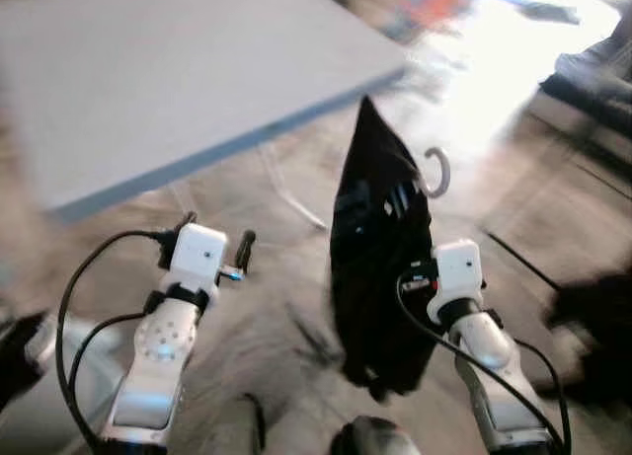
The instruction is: Hang hanger
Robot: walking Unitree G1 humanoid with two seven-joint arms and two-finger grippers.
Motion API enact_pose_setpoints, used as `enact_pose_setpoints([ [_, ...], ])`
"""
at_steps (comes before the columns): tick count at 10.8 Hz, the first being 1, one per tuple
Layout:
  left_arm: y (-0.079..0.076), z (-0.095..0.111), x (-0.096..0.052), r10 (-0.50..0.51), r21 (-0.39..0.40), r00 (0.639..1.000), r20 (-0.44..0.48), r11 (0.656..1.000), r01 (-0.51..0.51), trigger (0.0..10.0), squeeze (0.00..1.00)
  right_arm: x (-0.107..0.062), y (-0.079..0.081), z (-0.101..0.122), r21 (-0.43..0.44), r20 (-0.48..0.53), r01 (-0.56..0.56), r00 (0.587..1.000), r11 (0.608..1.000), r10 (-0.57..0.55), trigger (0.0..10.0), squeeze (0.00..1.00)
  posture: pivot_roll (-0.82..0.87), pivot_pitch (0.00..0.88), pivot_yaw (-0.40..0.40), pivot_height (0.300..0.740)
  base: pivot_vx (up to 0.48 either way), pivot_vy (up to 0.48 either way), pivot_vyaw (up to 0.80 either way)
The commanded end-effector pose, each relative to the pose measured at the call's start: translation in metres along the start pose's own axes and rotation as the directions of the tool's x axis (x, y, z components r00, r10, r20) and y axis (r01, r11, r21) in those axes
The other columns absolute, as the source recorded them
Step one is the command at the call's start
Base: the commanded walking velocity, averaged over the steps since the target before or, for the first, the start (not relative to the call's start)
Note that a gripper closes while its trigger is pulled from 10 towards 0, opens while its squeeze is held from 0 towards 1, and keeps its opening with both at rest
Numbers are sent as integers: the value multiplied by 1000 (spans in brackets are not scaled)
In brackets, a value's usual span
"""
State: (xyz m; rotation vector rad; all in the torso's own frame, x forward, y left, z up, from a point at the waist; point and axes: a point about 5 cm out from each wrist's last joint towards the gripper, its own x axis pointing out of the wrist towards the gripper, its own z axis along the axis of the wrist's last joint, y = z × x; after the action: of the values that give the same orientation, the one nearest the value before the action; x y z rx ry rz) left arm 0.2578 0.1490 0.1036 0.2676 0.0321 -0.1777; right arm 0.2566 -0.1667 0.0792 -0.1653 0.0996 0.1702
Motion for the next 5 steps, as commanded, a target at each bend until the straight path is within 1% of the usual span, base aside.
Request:
enact_pose_setpoints([
  [1, -5, 1, -1, -25, -12, 1000, 0, 1000, 25, 10000, 0, 0, -6, 8, -8, 50, 17, 999, 1000, -16, 10000, 0, -38, 135, -61, 740, 0, 0, 800],
  [3, -5, 1, -1, -30, 5, 1000, 0, 1000, 30, 10000, 0, 0, -6, 9, -13, 54, 13, 998, 1000, -12, 10000, 0, -39, 136, -59, 740, 0, 0, 800],
  [4, -5, 1, -1, -33, 1, 999, -3, 999, 33, 10000, 0, 2, -7, 10, 12, 63, 12, 998, 1000, -12, 10000, 0, -39, 136, -59, 740, 0, 0, 0],
  [5, -6, 0, -1, -35, -1, 999, -4, 999, 35, 10000, 0, 3, -7, 11, 22, 72, 10, 997, 1000, -12, 10000, 0, -36, 132, -60, 740, -251, 0, 0],
])
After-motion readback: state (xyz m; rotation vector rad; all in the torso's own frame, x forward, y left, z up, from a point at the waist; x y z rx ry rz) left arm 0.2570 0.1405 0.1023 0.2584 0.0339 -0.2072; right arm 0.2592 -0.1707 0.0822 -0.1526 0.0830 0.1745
